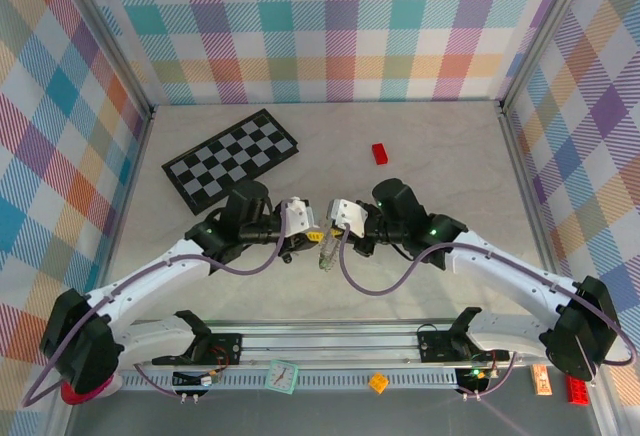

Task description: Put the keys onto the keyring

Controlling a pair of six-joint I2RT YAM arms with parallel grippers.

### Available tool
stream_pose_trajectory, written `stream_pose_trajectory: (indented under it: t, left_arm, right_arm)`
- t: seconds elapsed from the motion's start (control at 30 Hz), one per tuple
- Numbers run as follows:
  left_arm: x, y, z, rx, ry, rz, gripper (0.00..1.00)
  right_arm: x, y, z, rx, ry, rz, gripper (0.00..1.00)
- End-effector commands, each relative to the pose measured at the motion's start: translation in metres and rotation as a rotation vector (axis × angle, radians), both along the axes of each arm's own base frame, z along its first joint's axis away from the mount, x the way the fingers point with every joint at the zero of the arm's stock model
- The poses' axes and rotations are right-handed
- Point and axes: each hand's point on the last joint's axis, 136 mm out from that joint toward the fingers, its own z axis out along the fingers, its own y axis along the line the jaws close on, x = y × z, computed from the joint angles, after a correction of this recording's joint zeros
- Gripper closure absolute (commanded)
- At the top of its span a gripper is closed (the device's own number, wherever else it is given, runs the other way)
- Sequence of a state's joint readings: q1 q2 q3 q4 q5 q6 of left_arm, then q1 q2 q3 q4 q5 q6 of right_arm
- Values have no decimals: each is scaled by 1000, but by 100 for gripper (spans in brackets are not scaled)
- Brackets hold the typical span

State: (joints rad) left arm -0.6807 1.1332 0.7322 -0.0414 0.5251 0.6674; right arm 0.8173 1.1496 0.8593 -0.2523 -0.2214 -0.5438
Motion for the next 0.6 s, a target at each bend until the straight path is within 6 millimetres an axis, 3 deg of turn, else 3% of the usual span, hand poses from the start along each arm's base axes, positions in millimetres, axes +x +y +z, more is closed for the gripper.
stream_pose_trajectory:
  t: [0.0, 0.37, 0.57]
  left_arm:
    - [-5, -14, 11, -55, -106, -93, 65]
    - [-13, -18, 4, -74, -59, -131, 68]
    - [-16, -22, 4, -80, -33, -160, 75]
  right_arm:
    - [-7, -2, 5, -41, -4, 55, 100]
    - [-10, -3, 5, -75, -3, 80, 100]
    - [-12, 1, 6, -78, -6, 94, 100]
